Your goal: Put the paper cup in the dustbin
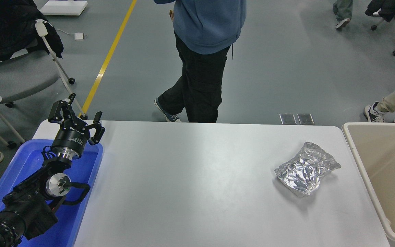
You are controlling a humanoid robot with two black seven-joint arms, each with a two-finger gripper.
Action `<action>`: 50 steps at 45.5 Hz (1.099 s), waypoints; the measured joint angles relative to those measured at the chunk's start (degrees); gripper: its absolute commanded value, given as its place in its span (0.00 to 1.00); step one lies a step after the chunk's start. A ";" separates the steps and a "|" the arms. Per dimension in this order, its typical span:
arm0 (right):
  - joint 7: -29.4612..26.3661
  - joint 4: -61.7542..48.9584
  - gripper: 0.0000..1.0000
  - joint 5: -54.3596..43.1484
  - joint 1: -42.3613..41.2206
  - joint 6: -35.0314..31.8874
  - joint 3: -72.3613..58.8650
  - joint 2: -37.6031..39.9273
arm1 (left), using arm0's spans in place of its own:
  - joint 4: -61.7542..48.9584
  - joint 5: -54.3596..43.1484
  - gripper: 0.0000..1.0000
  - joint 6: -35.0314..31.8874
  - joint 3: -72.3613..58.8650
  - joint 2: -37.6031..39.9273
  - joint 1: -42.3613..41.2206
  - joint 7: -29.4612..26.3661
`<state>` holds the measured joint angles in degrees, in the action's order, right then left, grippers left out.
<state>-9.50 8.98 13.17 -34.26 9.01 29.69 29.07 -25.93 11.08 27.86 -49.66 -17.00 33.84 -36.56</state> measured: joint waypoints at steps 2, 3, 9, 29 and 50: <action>0.00 0.24 1.00 -0.01 -0.70 -0.26 0.10 0.20 | 0.00 0.00 1.00 0.00 0.00 0.00 0.00 0.00; -0.01 0.36 1.00 -0.01 -0.99 -0.42 0.14 0.27 | 0.00 0.00 1.00 0.00 0.00 0.00 0.00 0.00; -0.01 2.10 1.00 -0.13 -3.46 -2.79 0.63 1.48 | 0.00 0.00 1.00 0.00 0.00 0.00 0.00 0.00; 0.57 26.29 1.00 -0.81 -6.99 -16.05 7.72 10.67 | 0.00 -0.02 1.00 0.00 0.00 -0.03 0.00 0.00; 1.74 40.89 1.00 -6.71 -7.47 -21.24 9.94 2.75 | 0.00 0.00 1.00 0.00 0.00 0.00 0.00 0.00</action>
<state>-7.75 49.87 6.46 -41.73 -12.23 39.63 31.82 -25.93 11.08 27.86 -49.66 -17.00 33.84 -36.56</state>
